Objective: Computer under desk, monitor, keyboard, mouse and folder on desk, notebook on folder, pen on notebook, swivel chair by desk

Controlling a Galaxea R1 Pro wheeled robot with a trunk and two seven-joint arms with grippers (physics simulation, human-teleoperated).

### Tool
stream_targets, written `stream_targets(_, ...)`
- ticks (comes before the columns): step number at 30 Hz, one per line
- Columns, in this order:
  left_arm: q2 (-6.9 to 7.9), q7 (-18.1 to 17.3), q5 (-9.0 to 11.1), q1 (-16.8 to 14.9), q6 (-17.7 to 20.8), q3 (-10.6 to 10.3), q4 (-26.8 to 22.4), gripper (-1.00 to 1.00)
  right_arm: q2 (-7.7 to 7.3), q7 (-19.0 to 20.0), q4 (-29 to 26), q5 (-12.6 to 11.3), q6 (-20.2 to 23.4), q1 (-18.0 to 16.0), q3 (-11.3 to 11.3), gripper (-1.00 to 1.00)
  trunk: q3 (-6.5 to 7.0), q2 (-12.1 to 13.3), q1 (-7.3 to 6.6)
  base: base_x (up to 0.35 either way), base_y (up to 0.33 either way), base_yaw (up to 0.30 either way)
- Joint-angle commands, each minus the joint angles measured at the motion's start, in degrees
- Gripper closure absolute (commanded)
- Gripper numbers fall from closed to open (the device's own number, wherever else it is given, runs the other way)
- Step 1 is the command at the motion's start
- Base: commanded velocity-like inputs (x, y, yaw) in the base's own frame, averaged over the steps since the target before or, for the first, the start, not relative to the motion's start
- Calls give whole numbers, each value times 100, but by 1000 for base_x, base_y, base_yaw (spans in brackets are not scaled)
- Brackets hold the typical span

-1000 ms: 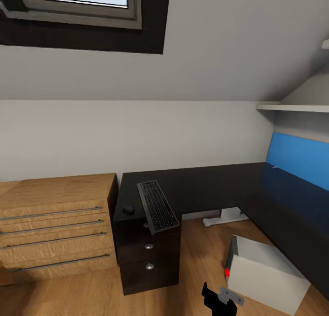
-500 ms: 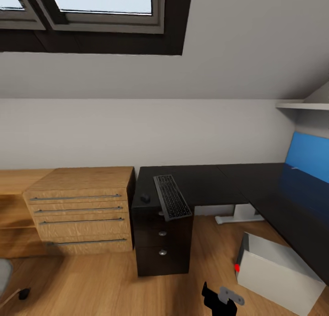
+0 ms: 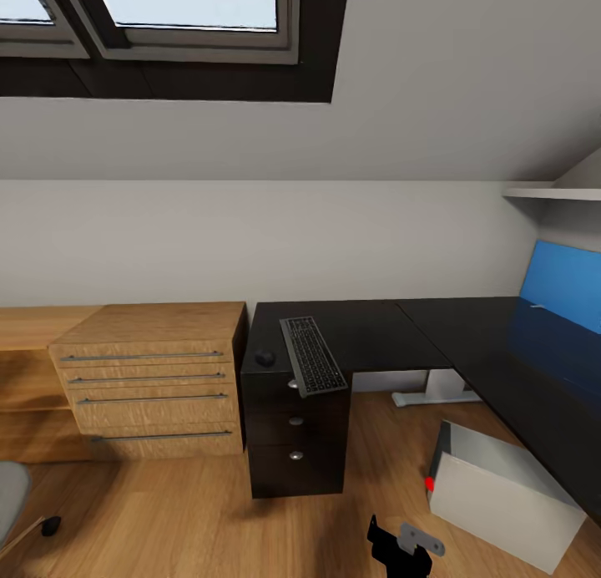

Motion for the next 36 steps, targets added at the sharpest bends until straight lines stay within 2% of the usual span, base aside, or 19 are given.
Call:
stream_targets(1, 9, 40, 60, -5, -41, -49, -6, -100, 0, -40, 0, -16, -7, -4, 49, -100, -6, -3, 0, -3, -3, 1)
stream_targets(5, 6, 42, 59, -4, -48, -100, -30, -100, -5, -40, 0, -9, -6, -3, 45, -100, -6, -3, 0, -2, -2, 0)
stream_targets(14, 9, 58, 58, -7, -63, -415, -40, -100, -7, -40, -1, -4, -12, -3, 40, -100, -6, -3, 0, 0, 0, 0)
stream_targets(21, 9, 58, 64, -5, -71, -454, -46, -100, -18, -40, -11, 4, -145, -3, 35, -100, 119, 277, -154, 0, 0, 0)
stream_targets(22, -246, 51, 3, -4, -39, -525, -306, -100, -40, -51, -75, 39, -815, -6, 78, -100, 137, 317, -176, 0, 0, 0)
stream_targets(24, -288, 56, -93, -6, -19, -539, -553, -100, -59, -65, -139, 56, -878, -10, 96, -100, 173, 398, -220, 0, 0, 0)
stream_targets(26, -341, 80, -435, -6, 64, -599, -1131, -100, -177, -90, -444, 73, -913, -16, 111, -100, 209, 478, -264, 0, 0, 0)
stream_targets(27, -363, 102, -632, -4, 188, -621, -1438, -100, -243, -110, -685, 76, -857, -18, 117, -100, 227, 518, -286, 0, 0, 0)
stream_targets(29, -393, 125, -784, -6, 416, -636, -1757, -100, -293, -162, -975, 79, -730, -19, 124, -100, 263, 598, -330, 0, 0, 0)
stream_targets(30, -447, 151, -883, -4, 753, -640, -2100, -100, -347, -266, -1332, 81, -522, -18, 132, -100, 281, 638, -352, 0, 0, 0)
stream_targets(34, -596, 198, -988, -3, 1503, -633, -2758, -100, -545, -582, -2188, 87, 117, -10, 140, -100, 353, 799, -440, 0, 0, 0)
stream_targets(35, -686, 215, -1017, -3, 1811, -627, -3051, -100, -696, -755, -2695, 83, 545, -1, 142, -100, 371, 839, -462, 0, 0, 0)
stream_targets(36, -818, 222, -1045, -4, 2114, -623, -3468, -100, -937, -964, -3532, 56, 1331, 54, 142, -100, 389, 879, -484, 0, 0, 0)
